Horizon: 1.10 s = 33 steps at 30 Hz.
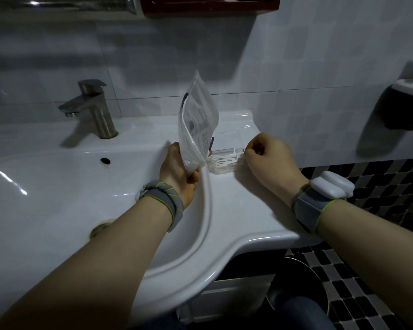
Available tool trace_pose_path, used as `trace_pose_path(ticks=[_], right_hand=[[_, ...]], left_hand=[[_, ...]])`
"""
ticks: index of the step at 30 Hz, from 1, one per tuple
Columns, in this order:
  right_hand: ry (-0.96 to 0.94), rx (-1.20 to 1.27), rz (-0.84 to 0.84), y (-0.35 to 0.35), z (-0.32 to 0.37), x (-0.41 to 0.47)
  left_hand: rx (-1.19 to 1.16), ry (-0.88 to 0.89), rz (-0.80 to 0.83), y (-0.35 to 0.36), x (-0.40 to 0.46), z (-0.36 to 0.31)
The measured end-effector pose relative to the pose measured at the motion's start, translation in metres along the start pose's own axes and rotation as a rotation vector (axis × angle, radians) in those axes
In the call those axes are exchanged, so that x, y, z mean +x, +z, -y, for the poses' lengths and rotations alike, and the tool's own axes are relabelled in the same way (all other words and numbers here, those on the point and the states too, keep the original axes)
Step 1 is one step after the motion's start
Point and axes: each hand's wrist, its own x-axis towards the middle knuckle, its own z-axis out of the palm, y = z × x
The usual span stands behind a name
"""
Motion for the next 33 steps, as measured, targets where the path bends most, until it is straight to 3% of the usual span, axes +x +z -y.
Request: trace_pose_path(ticks=[10,33], right_hand=[[0.024,0.001,0.001,-0.002,0.002,-0.001],[-0.002,-0.003,-0.013,0.001,-0.004,0.003]], left_hand=[[0.021,0.017,-0.071,-0.004,0.005,0.0],[0.021,-0.003,0.036,0.002,-0.007,-0.002]])
